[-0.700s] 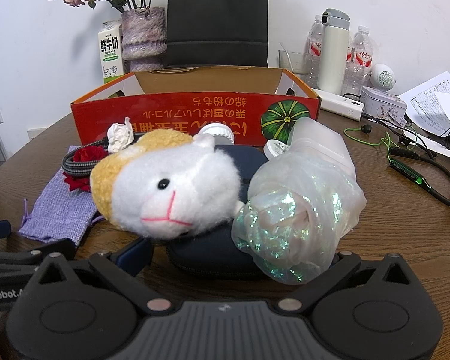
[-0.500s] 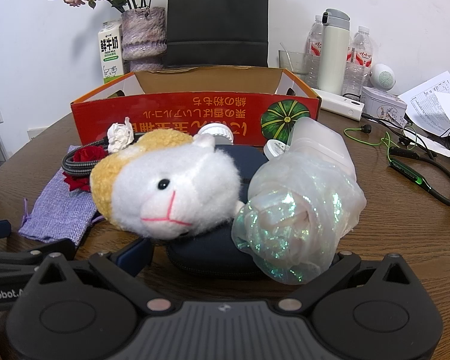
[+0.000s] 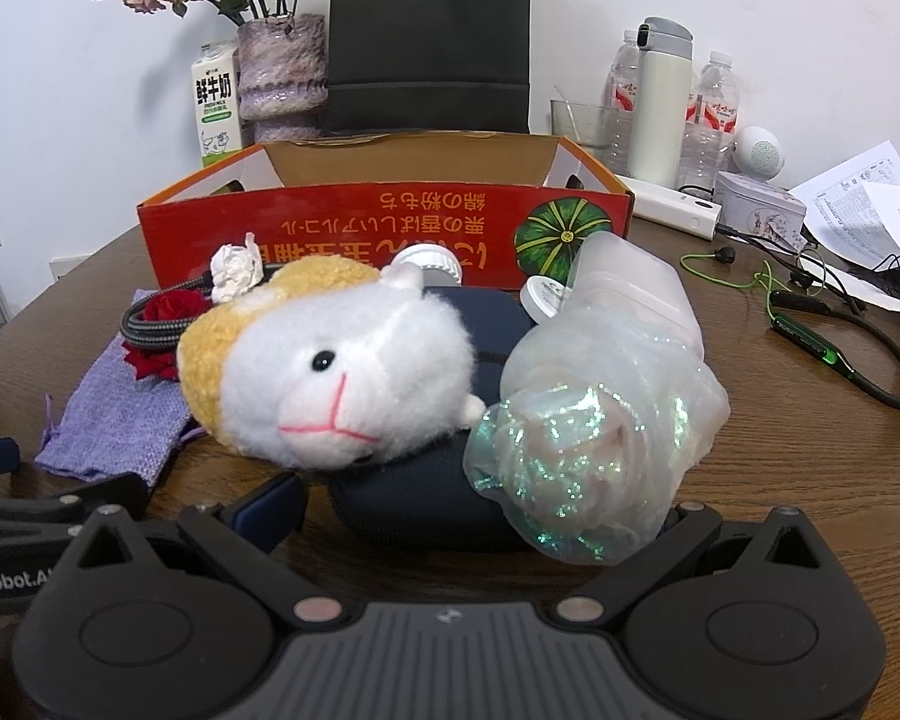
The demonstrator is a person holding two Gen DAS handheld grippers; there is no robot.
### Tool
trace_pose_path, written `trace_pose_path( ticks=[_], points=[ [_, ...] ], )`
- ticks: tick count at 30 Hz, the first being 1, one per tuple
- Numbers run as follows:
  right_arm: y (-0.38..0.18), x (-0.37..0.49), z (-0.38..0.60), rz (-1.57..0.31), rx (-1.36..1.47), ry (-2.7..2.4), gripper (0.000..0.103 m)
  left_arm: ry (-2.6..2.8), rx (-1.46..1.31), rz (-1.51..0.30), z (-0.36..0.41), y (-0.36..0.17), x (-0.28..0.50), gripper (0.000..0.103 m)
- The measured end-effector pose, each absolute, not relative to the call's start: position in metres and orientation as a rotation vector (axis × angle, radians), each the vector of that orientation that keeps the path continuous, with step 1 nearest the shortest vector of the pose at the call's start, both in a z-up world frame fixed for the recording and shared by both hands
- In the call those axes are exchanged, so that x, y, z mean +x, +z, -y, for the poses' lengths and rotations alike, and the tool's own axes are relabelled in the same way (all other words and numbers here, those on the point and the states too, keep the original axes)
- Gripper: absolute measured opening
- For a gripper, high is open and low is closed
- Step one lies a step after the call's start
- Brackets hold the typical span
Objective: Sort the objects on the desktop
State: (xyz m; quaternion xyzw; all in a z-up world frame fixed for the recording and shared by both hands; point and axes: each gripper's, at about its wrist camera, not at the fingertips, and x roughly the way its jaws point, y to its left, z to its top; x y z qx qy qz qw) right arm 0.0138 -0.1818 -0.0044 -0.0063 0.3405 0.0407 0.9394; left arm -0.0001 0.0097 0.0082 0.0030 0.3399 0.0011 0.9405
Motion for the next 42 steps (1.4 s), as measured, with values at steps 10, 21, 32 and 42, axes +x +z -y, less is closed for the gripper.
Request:
trace_pose_path(
  ticks=[10, 21, 32, 42],
  points=[
    [0.019, -0.029, 0.234, -0.670, 0.054, 0.295, 0.102, -0.122, 0.050, -0.502, 0.001, 0.038, -0.039, 0.103],
    [0.048, -0.014, 0.278, -0.570, 0.018, 0.260, 0.063, -0.301, -0.060, -0.594, 0.035, 0.050, 0.046, 0.103],
    [0.006, -0.029, 0.289, -0.652, 0.037, 0.233, 0.051, -0.421, -0.468, -0.799, 0.002, 0.041, 0.079, 0.084],
    [0.009, -0.047, 0.287, -0.636, 0.067, 0.276, 0.038, -0.352, -0.323, -0.767, 0.022, 0.051, 0.077, 0.040]
  ],
)
